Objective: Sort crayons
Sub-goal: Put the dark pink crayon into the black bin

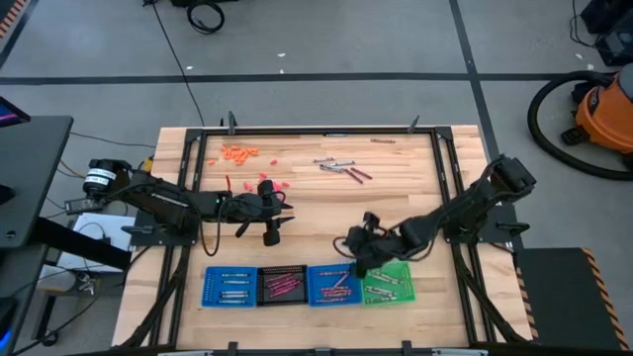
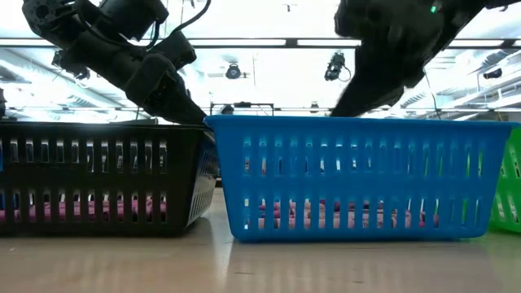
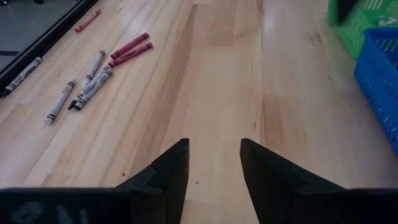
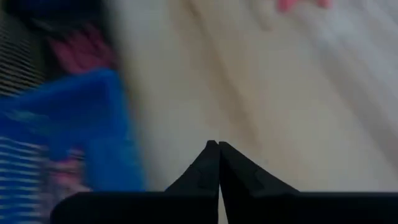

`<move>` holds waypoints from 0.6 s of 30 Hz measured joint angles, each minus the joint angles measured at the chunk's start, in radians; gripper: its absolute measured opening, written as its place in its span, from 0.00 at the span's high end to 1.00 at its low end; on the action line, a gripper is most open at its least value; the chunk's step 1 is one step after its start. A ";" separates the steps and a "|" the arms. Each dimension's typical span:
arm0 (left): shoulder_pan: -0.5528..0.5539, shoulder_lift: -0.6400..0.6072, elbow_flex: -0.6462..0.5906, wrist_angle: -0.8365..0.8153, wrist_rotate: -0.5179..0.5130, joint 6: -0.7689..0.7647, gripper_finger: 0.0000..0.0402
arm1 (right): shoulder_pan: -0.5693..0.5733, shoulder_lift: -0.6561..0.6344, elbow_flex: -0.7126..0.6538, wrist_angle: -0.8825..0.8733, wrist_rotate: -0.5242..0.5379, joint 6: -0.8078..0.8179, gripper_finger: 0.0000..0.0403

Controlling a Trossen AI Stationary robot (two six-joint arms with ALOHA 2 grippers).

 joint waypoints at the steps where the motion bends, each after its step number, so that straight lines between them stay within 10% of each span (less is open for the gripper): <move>1: 0.000 0.000 0.000 0.000 0.000 0.000 0.61 | -0.018 -0.007 0.000 -0.046 0.002 0.000 0.95; 7: 0.023 0.000 0.000 0.008 0.001 0.000 0.61 | -0.130 -0.056 -0.052 -0.137 0.001 -0.016 0.88; 18: 0.263 0.085 0.085 -0.028 0.191 0.090 0.61 | -0.229 -0.159 -0.294 0.228 0.025 -0.083 0.87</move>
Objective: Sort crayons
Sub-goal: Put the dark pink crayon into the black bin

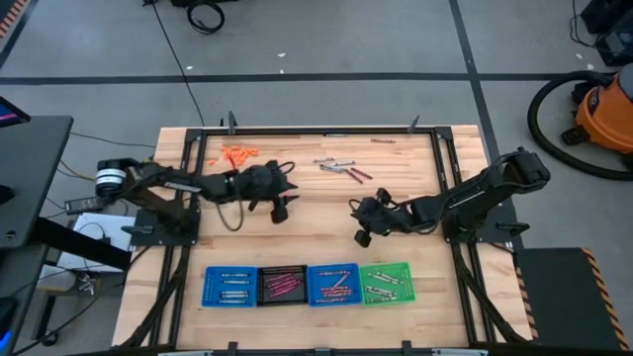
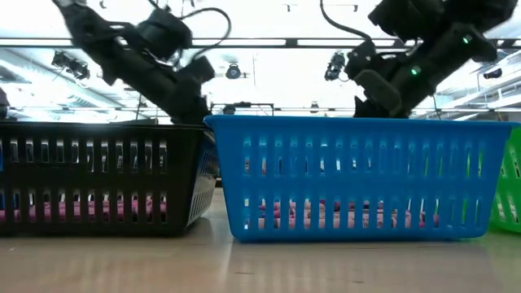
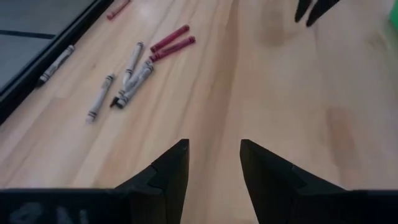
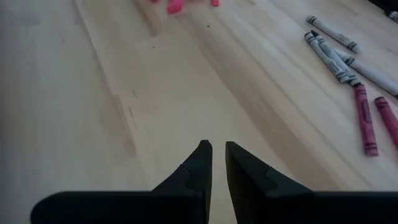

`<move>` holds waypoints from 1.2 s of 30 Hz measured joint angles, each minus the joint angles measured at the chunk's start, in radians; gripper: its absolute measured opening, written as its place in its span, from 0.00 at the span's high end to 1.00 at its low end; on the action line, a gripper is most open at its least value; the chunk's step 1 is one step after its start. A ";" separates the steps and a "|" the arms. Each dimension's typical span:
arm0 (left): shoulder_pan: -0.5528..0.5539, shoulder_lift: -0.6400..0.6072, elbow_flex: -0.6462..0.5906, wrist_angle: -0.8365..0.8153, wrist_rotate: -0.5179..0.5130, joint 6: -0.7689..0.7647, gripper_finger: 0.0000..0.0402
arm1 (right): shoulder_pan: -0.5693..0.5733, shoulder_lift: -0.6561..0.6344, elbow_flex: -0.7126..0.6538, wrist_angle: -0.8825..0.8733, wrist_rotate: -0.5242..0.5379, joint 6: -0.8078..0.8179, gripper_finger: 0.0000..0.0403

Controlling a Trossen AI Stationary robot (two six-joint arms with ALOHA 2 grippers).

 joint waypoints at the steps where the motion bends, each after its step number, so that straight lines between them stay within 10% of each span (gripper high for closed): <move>1: 0.015 0.023 0.018 -0.002 0.008 0.017 0.61 | -0.005 -0.004 -0.019 0.031 0.000 -0.001 0.87; 20: 0.235 0.467 0.607 -0.518 0.099 0.228 0.61 | -0.086 -0.067 -0.054 0.077 -0.023 -0.124 0.87; 36: 0.211 0.475 0.648 -0.539 0.106 0.252 0.61 | -0.426 0.013 -0.052 0.111 -0.150 -0.327 0.85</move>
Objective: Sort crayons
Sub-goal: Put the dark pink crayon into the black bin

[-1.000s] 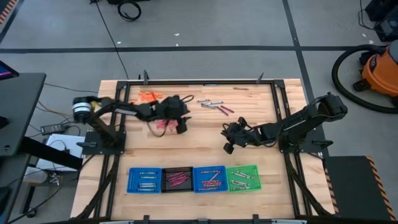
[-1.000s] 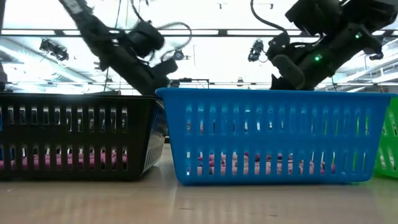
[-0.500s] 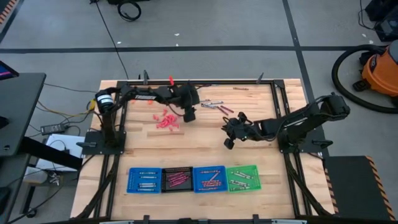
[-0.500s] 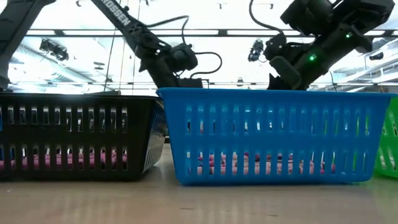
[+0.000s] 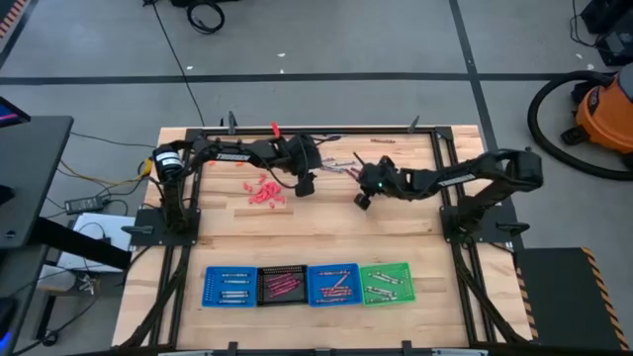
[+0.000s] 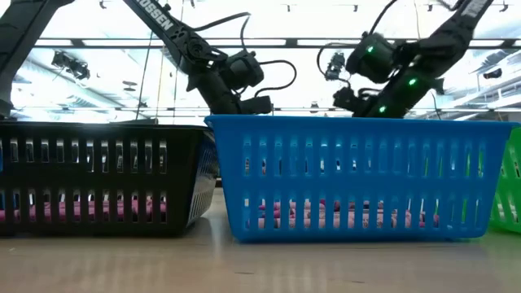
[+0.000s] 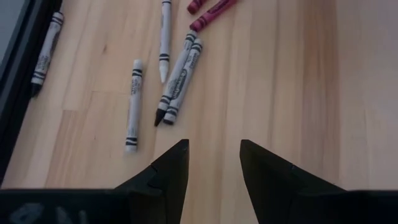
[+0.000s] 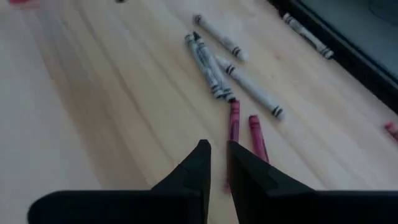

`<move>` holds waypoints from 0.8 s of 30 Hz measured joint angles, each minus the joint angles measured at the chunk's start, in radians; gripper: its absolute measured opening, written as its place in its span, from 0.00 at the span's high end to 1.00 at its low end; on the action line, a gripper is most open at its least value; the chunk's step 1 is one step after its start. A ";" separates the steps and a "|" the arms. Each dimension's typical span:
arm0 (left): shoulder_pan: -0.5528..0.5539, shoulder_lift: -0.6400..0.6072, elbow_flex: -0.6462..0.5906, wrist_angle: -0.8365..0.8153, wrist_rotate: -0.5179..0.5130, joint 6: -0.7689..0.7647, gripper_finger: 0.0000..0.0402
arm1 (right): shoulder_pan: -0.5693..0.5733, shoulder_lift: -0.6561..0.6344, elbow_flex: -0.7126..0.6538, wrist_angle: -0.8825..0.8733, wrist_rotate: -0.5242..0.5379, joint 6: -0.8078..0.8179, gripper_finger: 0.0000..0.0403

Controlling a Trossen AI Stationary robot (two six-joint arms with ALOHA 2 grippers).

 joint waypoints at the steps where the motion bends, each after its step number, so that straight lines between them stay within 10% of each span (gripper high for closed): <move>1: -0.005 0.000 0.000 0.001 0.000 -0.001 0.61 | -0.022 0.012 -0.001 0.007 -0.018 -0.019 0.84; 24: -0.061 -0.264 -0.416 0.306 -0.010 -0.119 0.61 | -0.157 0.262 0.003 0.201 -0.156 0.028 0.86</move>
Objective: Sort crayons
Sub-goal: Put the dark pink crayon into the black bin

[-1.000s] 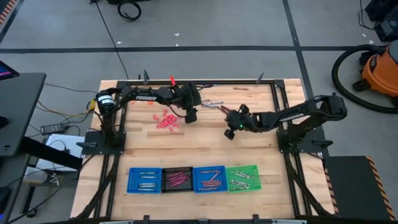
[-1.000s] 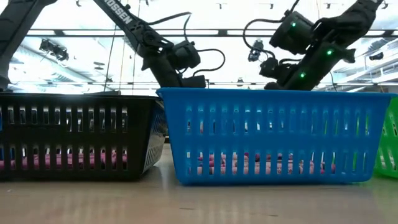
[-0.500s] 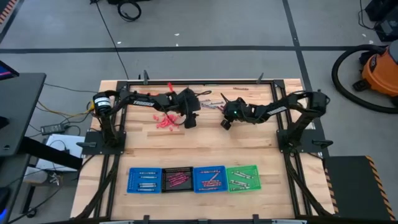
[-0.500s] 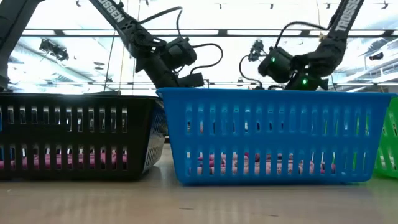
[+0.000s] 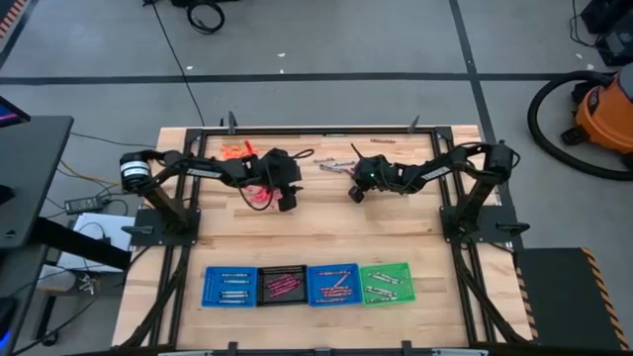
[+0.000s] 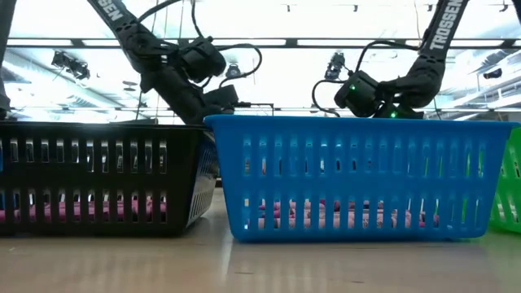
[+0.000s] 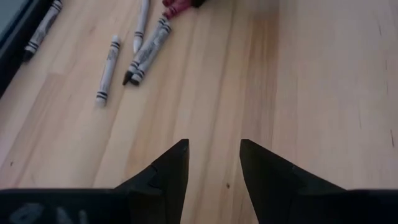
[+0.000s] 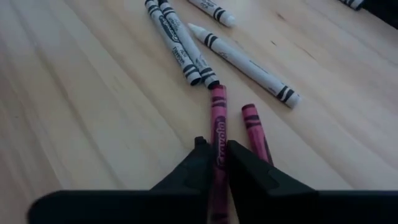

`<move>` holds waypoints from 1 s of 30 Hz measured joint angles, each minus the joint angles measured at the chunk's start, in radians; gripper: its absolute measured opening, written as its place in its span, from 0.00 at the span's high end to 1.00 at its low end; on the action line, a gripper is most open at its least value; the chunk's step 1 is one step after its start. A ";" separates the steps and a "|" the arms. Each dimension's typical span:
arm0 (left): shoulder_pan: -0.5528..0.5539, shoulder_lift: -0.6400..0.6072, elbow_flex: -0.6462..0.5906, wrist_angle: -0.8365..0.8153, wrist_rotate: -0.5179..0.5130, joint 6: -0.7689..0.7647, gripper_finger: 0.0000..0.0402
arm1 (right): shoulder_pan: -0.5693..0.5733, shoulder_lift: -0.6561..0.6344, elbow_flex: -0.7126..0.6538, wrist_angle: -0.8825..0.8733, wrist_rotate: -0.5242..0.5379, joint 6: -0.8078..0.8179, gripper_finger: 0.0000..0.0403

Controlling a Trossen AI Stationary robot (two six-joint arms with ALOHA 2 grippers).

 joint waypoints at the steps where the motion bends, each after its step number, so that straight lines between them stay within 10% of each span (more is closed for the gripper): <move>1: 0.000 -0.005 -0.004 0.000 0.000 0.000 0.61 | 0.000 -0.004 -0.001 -0.005 -0.002 0.005 0.88; 30: -0.206 -0.030 -0.187 0.197 -0.035 -0.128 0.61 | 0.101 -0.096 -0.007 0.021 -0.163 -0.005 0.99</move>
